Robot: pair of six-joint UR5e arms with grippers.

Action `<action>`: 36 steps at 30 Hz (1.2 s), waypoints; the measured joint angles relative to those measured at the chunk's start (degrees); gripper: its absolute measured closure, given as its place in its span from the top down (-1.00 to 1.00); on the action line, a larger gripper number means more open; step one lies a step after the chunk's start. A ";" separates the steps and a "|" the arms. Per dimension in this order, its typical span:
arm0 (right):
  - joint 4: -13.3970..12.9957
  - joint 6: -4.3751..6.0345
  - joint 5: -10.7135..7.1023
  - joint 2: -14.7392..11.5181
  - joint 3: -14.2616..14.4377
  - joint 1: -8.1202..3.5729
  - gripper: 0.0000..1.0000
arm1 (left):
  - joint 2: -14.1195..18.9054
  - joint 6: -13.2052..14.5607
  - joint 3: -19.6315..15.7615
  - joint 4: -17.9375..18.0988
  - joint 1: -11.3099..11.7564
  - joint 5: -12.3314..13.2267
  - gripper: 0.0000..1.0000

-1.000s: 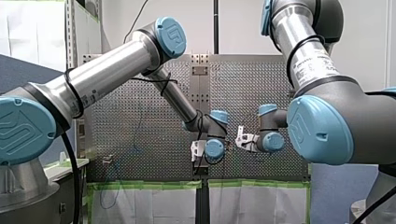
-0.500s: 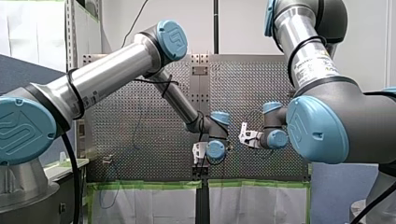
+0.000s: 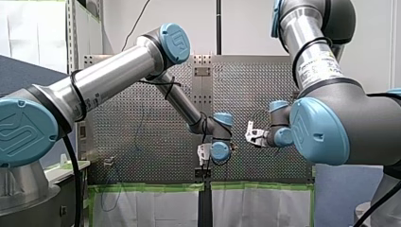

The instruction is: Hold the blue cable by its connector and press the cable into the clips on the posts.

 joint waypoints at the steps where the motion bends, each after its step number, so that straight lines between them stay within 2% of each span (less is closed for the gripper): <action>1: 0.08 0.03 -0.18 0.00 -0.12 -0.16 -1.00 | -0.01 -0.01 0.23 0.03 0.06 0.21 -1.00; 5: 0.29 0.09 -1.07 0.02 -0.64 -0.59 -1.00 | -0.02 -0.08 1.33 -0.18 0.31 0.56 -1.00; 12: 0.12 -0.10 -1.45 0.13 -0.93 -0.69 -1.00 | -0.02 -0.21 3.11 -1.54 1.43 1.39 -1.00; 21: 0.03 -0.99 -1.62 1.90 -1.64 -0.46 -1.00 | -0.02 -0.37 3.32 -1.32 2.55 1.85 -1.00; 36: -0.13 -0.65 -1.77 2.42 -3.02 -0.68 -1.00 | -1.52 -0.47 3.52 -2.22 4.37 4.77 -1.00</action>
